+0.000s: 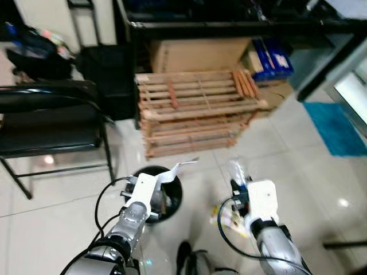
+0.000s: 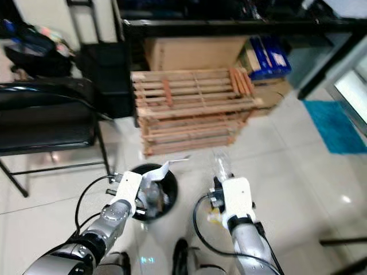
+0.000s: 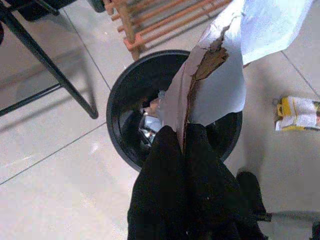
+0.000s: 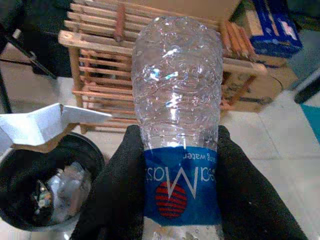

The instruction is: Picking trash to rubbish bin

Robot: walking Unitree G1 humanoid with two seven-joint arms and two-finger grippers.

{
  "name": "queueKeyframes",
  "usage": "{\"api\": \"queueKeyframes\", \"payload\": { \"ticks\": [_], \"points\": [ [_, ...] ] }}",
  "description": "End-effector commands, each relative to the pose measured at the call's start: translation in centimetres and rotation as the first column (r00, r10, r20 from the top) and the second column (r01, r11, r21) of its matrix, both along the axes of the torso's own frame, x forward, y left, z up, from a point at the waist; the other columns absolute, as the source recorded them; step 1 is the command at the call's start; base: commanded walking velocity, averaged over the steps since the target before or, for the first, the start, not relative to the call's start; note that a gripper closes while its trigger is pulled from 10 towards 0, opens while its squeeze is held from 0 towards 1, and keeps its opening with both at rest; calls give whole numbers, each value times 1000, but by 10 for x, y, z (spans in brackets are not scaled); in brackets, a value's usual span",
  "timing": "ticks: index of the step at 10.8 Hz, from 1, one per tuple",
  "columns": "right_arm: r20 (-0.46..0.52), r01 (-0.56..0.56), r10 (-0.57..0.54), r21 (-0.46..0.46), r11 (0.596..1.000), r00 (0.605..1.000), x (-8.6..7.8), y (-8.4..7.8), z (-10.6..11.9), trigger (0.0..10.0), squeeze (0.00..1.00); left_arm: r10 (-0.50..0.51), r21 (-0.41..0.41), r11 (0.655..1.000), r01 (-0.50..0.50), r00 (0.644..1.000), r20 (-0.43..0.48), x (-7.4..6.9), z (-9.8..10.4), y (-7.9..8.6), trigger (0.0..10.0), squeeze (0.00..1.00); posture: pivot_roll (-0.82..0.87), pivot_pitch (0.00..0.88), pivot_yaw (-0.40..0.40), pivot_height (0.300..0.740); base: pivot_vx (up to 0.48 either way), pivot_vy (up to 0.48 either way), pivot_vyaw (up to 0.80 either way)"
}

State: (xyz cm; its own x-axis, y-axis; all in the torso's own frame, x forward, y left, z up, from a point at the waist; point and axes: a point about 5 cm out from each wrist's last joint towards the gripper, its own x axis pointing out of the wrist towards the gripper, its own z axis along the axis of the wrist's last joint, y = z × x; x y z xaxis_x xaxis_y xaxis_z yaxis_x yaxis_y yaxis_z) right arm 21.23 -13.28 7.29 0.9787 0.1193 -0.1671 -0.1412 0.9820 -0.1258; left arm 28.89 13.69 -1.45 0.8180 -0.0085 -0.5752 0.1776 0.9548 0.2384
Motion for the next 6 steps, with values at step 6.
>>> {"api": "queueKeyframes", "payload": {
  "ticks": [6],
  "points": [
    [-10,32,-33,-43,999,999,-11,-13,8,10000,0,82,60,994,-86,995,60,14,13,17,10000,0,-49,264,-182,740,0,0,0]
  ]
}}
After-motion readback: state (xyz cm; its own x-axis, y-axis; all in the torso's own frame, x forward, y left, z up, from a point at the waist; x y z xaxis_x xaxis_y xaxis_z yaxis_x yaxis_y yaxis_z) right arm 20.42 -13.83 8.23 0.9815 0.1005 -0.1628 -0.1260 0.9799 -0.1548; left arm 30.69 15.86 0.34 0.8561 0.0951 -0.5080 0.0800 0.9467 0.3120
